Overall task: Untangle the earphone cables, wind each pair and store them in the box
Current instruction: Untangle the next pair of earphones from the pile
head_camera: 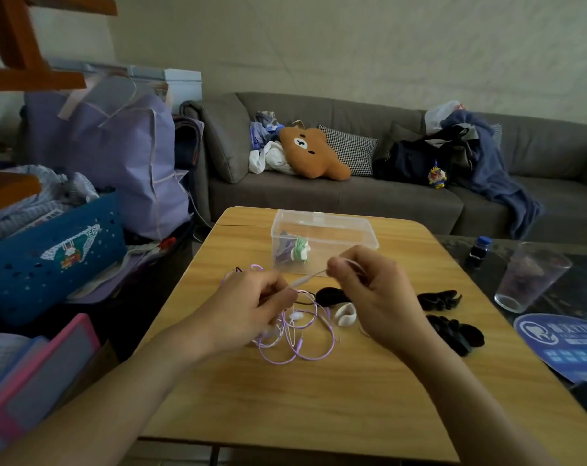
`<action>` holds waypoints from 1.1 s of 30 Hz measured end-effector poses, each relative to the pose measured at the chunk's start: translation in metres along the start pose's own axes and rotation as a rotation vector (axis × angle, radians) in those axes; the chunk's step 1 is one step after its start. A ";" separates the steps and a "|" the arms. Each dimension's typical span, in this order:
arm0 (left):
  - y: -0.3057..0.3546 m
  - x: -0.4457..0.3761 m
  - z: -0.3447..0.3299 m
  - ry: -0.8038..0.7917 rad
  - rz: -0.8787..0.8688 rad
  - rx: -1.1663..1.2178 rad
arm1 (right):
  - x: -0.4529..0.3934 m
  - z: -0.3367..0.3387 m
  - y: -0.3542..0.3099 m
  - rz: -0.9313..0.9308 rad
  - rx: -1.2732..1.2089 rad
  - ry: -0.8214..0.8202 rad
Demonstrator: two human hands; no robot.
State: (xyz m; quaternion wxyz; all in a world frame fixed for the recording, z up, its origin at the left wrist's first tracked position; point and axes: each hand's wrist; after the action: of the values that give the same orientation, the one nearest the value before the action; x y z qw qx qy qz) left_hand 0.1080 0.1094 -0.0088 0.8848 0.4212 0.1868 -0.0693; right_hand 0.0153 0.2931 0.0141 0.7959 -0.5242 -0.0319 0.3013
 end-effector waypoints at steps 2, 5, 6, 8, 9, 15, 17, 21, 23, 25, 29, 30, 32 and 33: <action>-0.002 0.001 0.000 -0.021 -0.018 0.033 | 0.000 0.001 -0.001 -0.025 -0.085 0.035; -0.002 -0.001 -0.003 -0.026 -0.050 0.025 | 0.000 -0.003 -0.002 0.001 -0.285 0.084; -0.002 -0.001 -0.005 -0.022 -0.059 0.020 | 0.001 -0.005 -0.002 0.001 -0.386 0.080; -0.002 -0.002 -0.008 -0.008 -0.080 0.007 | 0.002 -0.008 -0.005 0.001 -0.518 0.028; -0.001 -0.003 -0.009 0.006 -0.092 -0.001 | 0.003 -0.009 -0.007 0.002 -0.561 -0.018; -0.004 -0.007 -0.008 0.102 -0.148 -0.151 | 0.008 -0.003 -0.028 -0.164 -0.915 -0.251; -0.012 -0.009 -0.008 0.049 -0.135 -0.222 | 0.006 0.002 -0.030 -0.175 -0.996 -0.204; -0.017 -0.010 -0.011 0.087 -0.167 -0.287 | 0.005 0.005 -0.024 -0.229 -0.909 -0.060; -0.014 -0.009 -0.007 0.119 -0.219 -0.244 | 0.004 0.006 -0.020 -0.163 -0.639 0.031; -0.009 -0.009 -0.003 0.150 -0.264 -0.199 | 0.005 0.007 -0.016 -0.038 -0.252 0.043; 0.005 -0.009 -0.002 0.250 -0.335 -0.132 | 0.006 -0.004 0.000 -0.031 0.301 -0.121; 0.005 -0.009 -0.003 0.253 -0.344 -0.124 | 0.006 -0.007 0.000 -0.016 0.321 -0.147; 0.000 -0.010 -0.004 0.223 -0.344 -0.162 | 0.005 -0.008 -0.002 0.029 0.175 -0.168; -0.006 -0.010 -0.004 0.204 -0.325 -0.187 | 0.004 -0.007 -0.004 0.040 0.049 -0.169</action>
State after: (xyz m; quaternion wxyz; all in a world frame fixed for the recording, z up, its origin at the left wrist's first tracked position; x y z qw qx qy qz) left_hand 0.0960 0.1083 -0.0110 0.8737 0.3065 0.3465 -0.1506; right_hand 0.0231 0.2883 0.0131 0.7967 -0.4777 -0.0812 0.3611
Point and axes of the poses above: each hand's wrist, its own x-axis away from the middle knuckle, its own z-axis out of the back of the hand, y = z × x, and after that the axes turned 12 degrees about -z, right-handed
